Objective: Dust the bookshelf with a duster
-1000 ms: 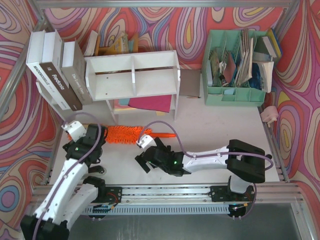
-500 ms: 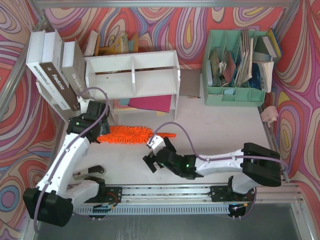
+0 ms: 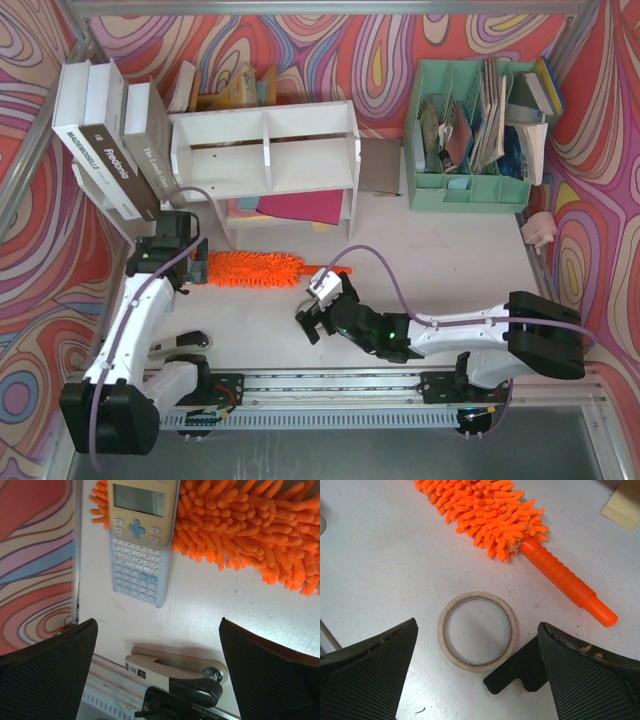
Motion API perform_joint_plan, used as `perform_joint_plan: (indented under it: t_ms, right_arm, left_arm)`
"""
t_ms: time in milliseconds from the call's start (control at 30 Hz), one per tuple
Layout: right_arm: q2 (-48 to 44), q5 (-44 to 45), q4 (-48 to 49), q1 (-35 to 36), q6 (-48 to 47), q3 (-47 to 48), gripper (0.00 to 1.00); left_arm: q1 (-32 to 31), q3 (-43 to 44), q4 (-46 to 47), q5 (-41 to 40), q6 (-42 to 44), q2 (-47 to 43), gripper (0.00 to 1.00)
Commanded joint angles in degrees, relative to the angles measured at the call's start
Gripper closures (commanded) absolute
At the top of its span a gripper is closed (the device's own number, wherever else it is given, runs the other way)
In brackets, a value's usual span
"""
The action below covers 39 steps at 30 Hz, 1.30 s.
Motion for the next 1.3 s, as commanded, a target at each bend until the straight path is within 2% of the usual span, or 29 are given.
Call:
perform_joint_plan:
  t_ms: [0,133,200,333,500,533,600,733,1000,1067,1267]
  right_arm:
    - [-1.71,0.32,3.61,-0.37,-1.09,-1.02,0.07]
    - [-2.19,0.20,4.43,-0.82,-1.50,-2.25,0.07]
    - [-2.96,0.15,5.14,-1.11,-1.37,-3.38,0.07]
    - [-5.36,0.26,5.90,-1.66,-0.70,-5.63,0.06]
    - [-7.03,0.38,5.50,-2.73,-0.82,-6.35,0.04]
    - [-7.22,0.28,5.51,-2.81,-0.83,-6.45,0.04]
    - [-7.68,-0.06,5.66,-2.90,-0.79,-6.70,0.04]
    - [-8.63,0.04,5.53,-2.92,-0.60,-7.11,0.04]
    - [-10.37,0.67,5.49,-2.90,-0.64,-7.87,0.04]
    - [-10.55,0.74,5.44,-2.96,-0.55,-8.00,0.04]
    - [-10.65,0.58,5.58,-2.97,-0.25,-8.22,0.04]
  left_arm:
    - [5.82,-3.90,7.58,12.20,5.99,1.34,0.02]
    - [8.66,-5.50,13.52,11.82,8.31,4.63,0.02]
    - [9.40,-7.94,17.75,16.00,10.04,4.00,0.02]
    - [9.80,-13.72,23.57,15.06,12.99,-0.27,0.02]
    - [9.95,-18.75,23.22,13.40,15.73,-11.03,0.02]
    - [11.17,-19.11,22.80,13.16,16.13,-12.42,0.02]
    - [17.33,-18.39,20.71,19.35,15.81,-13.99,0.02]
    - [23.17,-17.30,18.74,23.97,17.33,-12.67,0.02]
    - [23.21,-19.56,20.58,27.39,26.10,-8.36,0.02]
    - [23.19,-20.04,21.53,30.55,26.77,-6.98,0.02]
    - [24.12,-22.25,28.44,30.78,28.66,-2.46,0.02]
